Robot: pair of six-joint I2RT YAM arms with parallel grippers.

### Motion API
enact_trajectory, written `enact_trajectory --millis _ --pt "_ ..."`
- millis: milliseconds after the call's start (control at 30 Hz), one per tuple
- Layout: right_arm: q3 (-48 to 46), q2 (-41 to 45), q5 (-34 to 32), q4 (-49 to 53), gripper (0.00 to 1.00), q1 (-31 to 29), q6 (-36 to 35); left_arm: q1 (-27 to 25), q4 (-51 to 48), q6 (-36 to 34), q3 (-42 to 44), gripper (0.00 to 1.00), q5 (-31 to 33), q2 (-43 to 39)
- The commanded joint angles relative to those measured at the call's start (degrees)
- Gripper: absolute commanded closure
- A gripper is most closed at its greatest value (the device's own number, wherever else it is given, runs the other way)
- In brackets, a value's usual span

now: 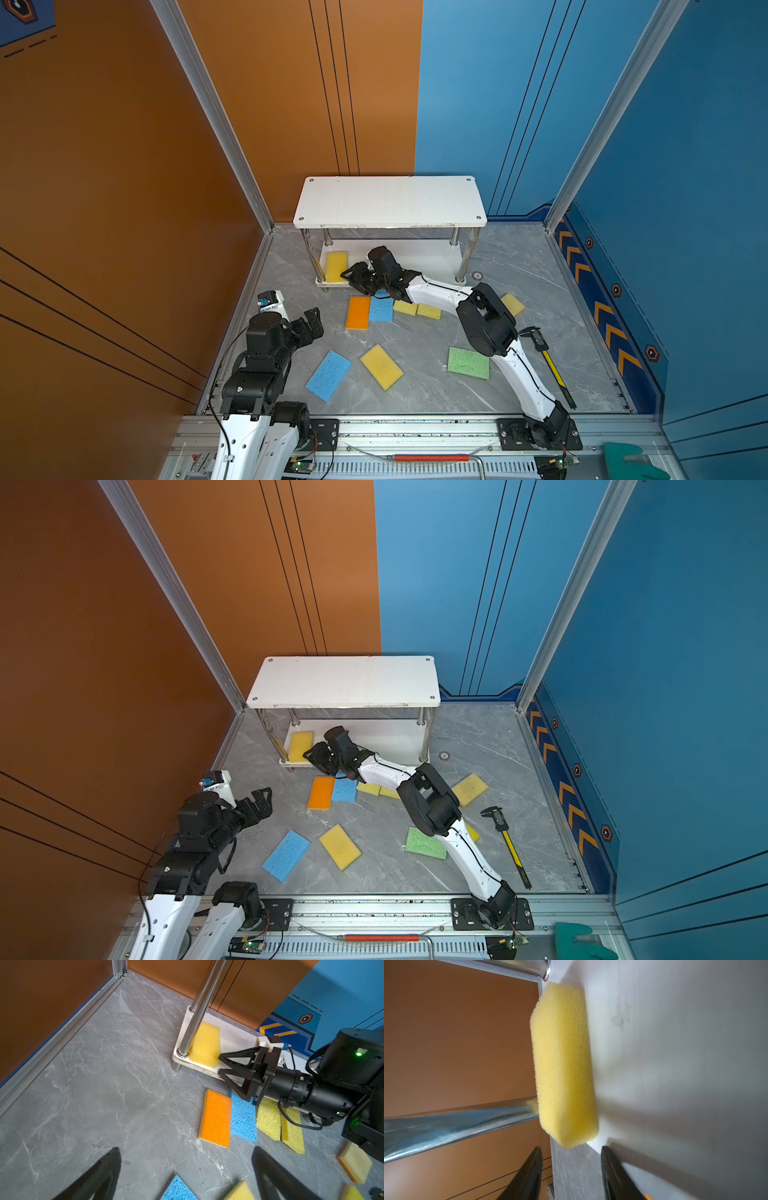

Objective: Place and organize the cleaning sponges onto the shelf
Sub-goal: 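Lower the foam sponge onto the lower shelf tier and open the right gripper, then withdraw the right gripper from the shelf toward the sponges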

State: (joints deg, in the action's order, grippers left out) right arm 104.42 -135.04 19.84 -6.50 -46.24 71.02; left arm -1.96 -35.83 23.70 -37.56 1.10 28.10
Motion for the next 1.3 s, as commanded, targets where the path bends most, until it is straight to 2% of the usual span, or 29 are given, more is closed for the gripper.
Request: enact_trajectory --millis 0,200,433,533,733,900,1067,1267 --pt "-5.9 8.5 -3.4 2.7 0.5 -0.3 -7.5 0.1 -1.0 -1.1 -1.0 0.02 -0.2 -0.3" --pt "-15.9 21.2 -5.9 9.1 0.48 0.1 -19.3 0.5 -1.0 -0.8 -1.1 0.02 -1.3 0.8" --pt "-27.8 35.0 -7.9 18.5 0.45 1.8 -29.9 0.5 0.0 0.2 -0.4 0.02 -4.7 2.3" --pt "-34.4 41.1 -7.6 20.7 0.43 4.3 -31.1 0.6 1.3 0.7 0.0 0.02 -6.6 2.6" --pt "-48.4 50.7 -7.8 21.3 0.42 11.6 -31.0 0.7 6.2 0.5 1.7 0.02 -15.6 3.8" --pt "-55.1 52.0 -6.1 17.1 0.42 15.3 -29.6 1.0 8.5 0.1 2.5 0.02 -19.7 4.4" --pt "-58.1 48.1 -2.7 9.8 0.43 17.6 -26.9 1.1 9.4 0.1 2.9 0.02 -22.1 6.0" --pt "-58.5 43.0 -1.4 5.3 0.44 18.6 -25.6 1.3 9.7 0.1 2.5 0.02 -23.9 8.2"
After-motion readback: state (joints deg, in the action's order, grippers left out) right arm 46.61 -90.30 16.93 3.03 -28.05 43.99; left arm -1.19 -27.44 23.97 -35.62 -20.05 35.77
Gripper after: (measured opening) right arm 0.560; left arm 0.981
